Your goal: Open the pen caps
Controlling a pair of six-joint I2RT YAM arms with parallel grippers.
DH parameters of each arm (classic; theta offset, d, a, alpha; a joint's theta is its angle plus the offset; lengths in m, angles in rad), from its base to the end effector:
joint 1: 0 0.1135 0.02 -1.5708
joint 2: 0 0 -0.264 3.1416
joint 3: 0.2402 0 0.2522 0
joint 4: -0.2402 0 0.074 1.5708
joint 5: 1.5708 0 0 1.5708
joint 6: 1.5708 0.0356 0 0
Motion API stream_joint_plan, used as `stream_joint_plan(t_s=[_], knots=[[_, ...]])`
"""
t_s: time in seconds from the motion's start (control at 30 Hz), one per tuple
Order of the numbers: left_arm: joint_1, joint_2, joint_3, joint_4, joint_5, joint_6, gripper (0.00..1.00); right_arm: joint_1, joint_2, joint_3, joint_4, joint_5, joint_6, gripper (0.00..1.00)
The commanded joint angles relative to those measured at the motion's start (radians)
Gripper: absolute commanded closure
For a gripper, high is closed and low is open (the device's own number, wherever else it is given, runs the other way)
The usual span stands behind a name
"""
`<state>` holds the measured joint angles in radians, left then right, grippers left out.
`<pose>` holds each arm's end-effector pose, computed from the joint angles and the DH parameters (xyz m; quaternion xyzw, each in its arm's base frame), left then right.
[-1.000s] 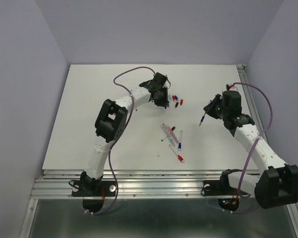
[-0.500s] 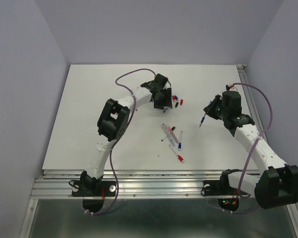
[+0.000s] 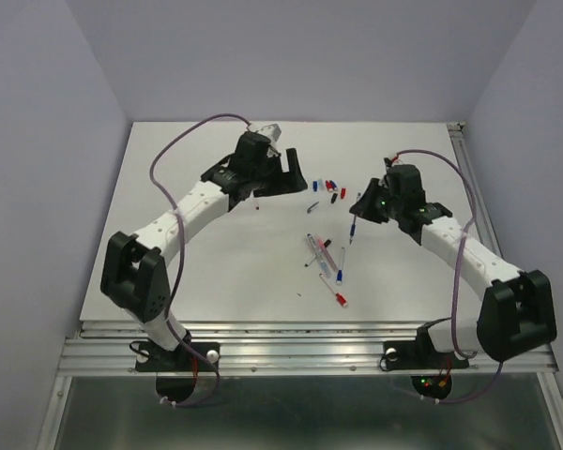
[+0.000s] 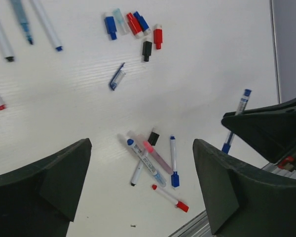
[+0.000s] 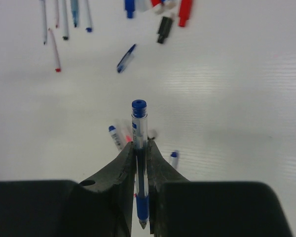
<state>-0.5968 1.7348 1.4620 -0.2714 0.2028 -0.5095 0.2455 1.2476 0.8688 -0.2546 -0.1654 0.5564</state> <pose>0.3337 -0.2354 0.3094 0.0875 0.8637 -0.3317 0.3693 0.2642 0.0722 0.2644 0.1008 0.8842 0.2436 0.3857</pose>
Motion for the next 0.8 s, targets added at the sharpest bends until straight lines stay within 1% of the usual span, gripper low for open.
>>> stream_joint_plan(t_s=[0.0,0.13,0.2,0.23,0.27,0.3,0.33,0.37,0.47,0.5,0.57,0.63,0.73,0.77], knots=[[0.090,-0.182,-0.182,0.043,-0.065,-0.038,0.01,0.144,0.151,0.182,0.092,-0.027,-0.021,0.95],[0.123,-0.369,-0.374,0.035,-0.137,-0.070,0.01,0.228,0.390,0.335,0.150,-0.008,0.000,0.95],[0.123,-0.417,-0.420,0.034,-0.140,-0.069,0.01,0.271,0.479,0.406,0.170,-0.006,0.008,0.95],[0.126,-0.457,-0.454,0.022,-0.154,-0.070,0.01,0.287,0.521,0.492,0.170,-0.006,0.010,0.95],[0.126,-0.475,-0.468,0.015,-0.163,-0.073,0.01,0.314,0.614,0.534,0.163,-0.002,0.017,0.95],[0.127,-0.494,-0.482,0.009,-0.170,-0.075,0.01,0.327,0.657,0.588,0.128,0.007,0.022,0.95],[0.129,-0.526,-0.502,-0.002,-0.186,-0.077,0.01,0.336,0.706,0.680,0.111,0.015,0.019,0.94],[0.129,-0.541,-0.509,-0.006,-0.193,-0.077,0.01,0.354,0.780,0.728,0.089,0.029,0.022,0.94],[0.134,-0.586,-0.528,-0.015,-0.195,-0.070,0.01,0.371,0.889,0.889,0.060,0.078,0.036,0.94],[0.134,-0.593,-0.531,-0.015,-0.198,-0.067,0.01,0.373,0.955,0.926,0.026,0.079,0.040,0.94],[0.135,-0.609,-0.537,-0.022,-0.229,-0.055,0.01,0.383,1.004,1.014,0.008,0.093,0.051,0.91],[0.138,-0.616,-0.540,-0.025,-0.236,-0.047,0.01,0.396,1.052,1.050,0.008,0.125,0.050,0.90],[0.137,-0.618,-0.545,-0.028,-0.241,-0.040,0.01,0.409,1.082,1.093,0.005,0.159,0.068,0.88],[0.138,-0.620,-0.548,-0.025,-0.238,-0.040,0.01,0.416,1.096,1.098,0.003,0.191,0.079,0.87]])
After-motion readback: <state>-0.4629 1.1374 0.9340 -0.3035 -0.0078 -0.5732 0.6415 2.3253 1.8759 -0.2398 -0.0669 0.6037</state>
